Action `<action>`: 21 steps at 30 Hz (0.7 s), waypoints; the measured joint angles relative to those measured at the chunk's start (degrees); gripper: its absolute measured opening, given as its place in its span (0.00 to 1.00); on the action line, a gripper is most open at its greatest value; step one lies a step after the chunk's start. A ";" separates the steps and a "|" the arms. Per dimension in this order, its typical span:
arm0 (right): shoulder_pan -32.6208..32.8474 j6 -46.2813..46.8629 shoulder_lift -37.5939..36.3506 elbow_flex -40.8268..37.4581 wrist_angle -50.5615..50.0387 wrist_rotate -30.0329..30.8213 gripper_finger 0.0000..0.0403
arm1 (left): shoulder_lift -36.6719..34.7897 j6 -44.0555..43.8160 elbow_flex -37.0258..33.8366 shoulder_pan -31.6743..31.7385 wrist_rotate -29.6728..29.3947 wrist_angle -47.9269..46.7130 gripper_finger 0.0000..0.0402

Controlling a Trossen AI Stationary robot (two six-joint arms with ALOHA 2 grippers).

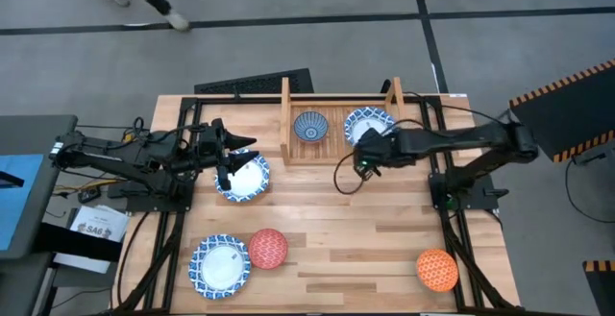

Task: Place and stack bowls onto a shelf
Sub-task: Stack the red small bowl into the dark blue small bowl on the shelf

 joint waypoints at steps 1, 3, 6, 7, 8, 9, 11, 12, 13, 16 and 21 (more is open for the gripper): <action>1.59 -1.12 -1.68 -0.17 1.02 -0.80 0.06 | 0.00 0.00 0.00 0.00 0.19 -0.13 0.43; 5.13 -2.81 -5.01 -0.90 3.89 -2.59 0.06 | 0.00 0.00 0.00 0.00 0.25 -0.30 0.43; 11.15 -3.32 -9.44 -2.92 10.87 -3.63 0.06 | 0.00 0.00 0.00 0.00 0.27 -0.30 0.43; 13.26 -3.22 -10.98 -4.10 13.93 -3.62 0.06 | 0.00 0.00 0.00 0.00 0.27 -0.30 0.43; 15.21 -3.05 -12.40 -5.53 17.55 -3.63 0.06 | 0.00 0.06 0.00 0.00 0.27 -0.30 0.43; 17.02 -2.73 -13.77 -7.02 21.51 -3.58 0.06 | 0.00 0.30 0.00 0.00 0.27 -0.30 0.43; 20.31 -1.87 -16.31 -10.25 29.52 -2.89 0.06 | 0.00 1.07 0.00 0.00 0.27 -0.28 0.43; 21.58 -1.68 -17.26 -11.67 33.42 -2.24 0.06 | 0.00 1.58 0.00 0.00 0.27 -0.30 0.43; 22.68 -1.79 -18.19 -12.92 37.28 -1.49 0.06 | 0.00 1.96 0.00 0.00 0.27 -0.28 0.43; 24.57 -3.01 -19.93 -14.58 44.54 0.98 0.06 | 0.00 2.53 0.00 0.00 0.25 -0.28 0.43; 24.14 -5.98 -20.43 -14.56 49.24 2.39 0.06 | 0.00 2.54 0.00 0.00 0.27 -0.50 0.43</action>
